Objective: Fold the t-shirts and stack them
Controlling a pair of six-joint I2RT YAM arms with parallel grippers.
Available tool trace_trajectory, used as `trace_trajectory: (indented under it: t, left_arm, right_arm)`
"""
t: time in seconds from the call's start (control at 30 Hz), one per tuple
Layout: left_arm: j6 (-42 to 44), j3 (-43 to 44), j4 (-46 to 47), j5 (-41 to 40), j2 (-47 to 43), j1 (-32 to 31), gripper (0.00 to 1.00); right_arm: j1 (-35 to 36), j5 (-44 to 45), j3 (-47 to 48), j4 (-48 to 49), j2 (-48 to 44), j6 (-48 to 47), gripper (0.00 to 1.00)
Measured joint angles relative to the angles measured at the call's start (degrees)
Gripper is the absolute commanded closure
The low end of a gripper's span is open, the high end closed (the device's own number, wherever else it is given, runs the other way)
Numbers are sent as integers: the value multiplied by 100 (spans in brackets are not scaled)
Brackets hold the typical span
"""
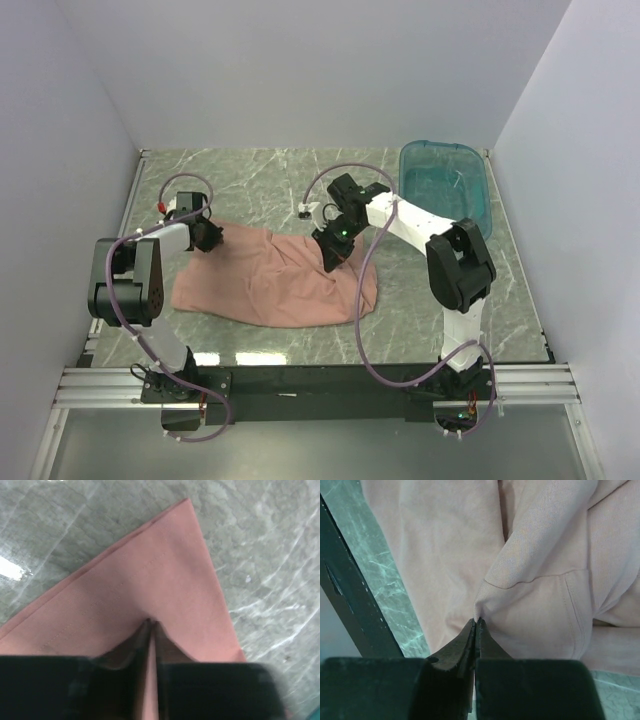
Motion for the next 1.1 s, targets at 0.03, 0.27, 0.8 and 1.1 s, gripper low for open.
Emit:
trace_trajectory:
  t: [0.03,0.27,0.8,1.1]
  left_arm:
    - [42,0,-13,9,-2,-2,68]
    - [76,190,-260,11,-70,-2,31]
    - [533,1690,-1515,-144,990,-48,56]
    - [1174,2214,-2026,-330,1325,-170,72]
  right_arm:
    - [0,-4,0,-7,-28,-9,100]
    - [-11,-74,0,-4,-153,-28,100]
    - [-15,-310,-90,52,-153,-31,100]
    - [-22,-450,-94,59,-153,-52,100]
